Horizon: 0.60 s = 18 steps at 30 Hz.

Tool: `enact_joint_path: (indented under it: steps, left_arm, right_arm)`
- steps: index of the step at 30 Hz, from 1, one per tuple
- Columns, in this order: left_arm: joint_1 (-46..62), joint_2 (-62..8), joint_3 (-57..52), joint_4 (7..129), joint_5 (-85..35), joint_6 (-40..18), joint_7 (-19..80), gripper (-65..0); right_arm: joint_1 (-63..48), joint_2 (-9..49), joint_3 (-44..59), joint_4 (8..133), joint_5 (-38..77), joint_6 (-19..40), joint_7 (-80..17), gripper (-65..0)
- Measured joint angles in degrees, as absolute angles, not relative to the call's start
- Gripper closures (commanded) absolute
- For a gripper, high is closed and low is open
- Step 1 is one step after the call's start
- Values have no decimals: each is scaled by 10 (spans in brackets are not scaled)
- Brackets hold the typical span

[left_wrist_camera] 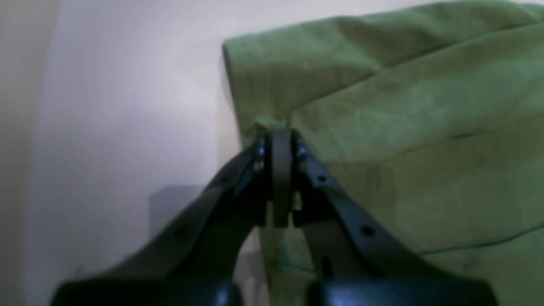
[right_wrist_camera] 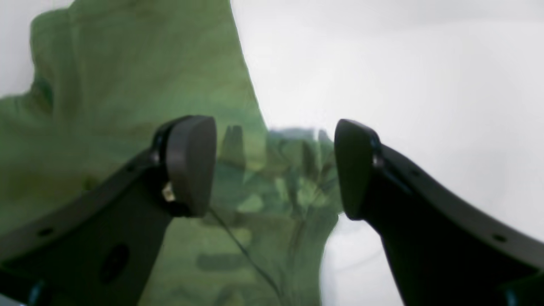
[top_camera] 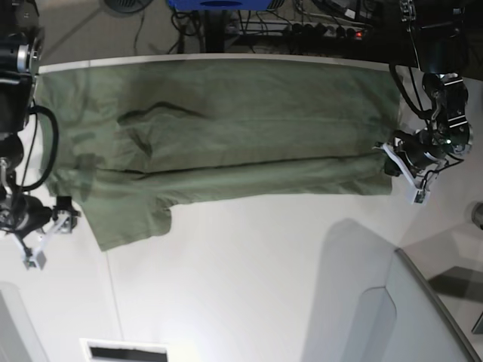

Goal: Layout the t-shirt on the table in an organized manner, then fold the t-shirt properly
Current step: 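Lower the folded hem and reposition the right gripper on it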

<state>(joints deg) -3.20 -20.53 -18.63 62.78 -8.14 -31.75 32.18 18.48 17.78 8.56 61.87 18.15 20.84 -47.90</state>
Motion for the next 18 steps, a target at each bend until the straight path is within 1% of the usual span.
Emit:
enact_joint_path:
  steps: [1, 3, 5, 9, 11, 14, 18]
  left_arm:
    - [-32, -205, -186, 629, -82, -317, 320, 0]
    - [-33, -204, -186, 630, -82, -317, 320, 0]
    - [-32, -206, -186, 630, -81, -317, 321, 0]
    - [-33, -205, -186, 630, -81, -317, 321, 0]
    - [-33, -205, -186, 630, -82, -317, 320, 0]
    - [-33, -205, -187, 630, -82, -317, 320, 0]
    - [-33, -205, -187, 630, -85, -317, 320, 0]
  right_arm:
    - [197, 173, 85, 585, 185, 215, -460, -419]
    - [237, 167, 85, 495, 180, 209, -432, -419]
    - [274, 168, 84, 402, 186, 215, -380, -419]
    - [319, 174, 83, 276, 180, 235, -296, -419]
    - [327, 174, 59, 247, 178, 234, -282, -416]
    - [329, 169, 19, 241, 178, 236, -280, -411]
    - [326, 150, 10, 240, 180, 236, -273, -411]
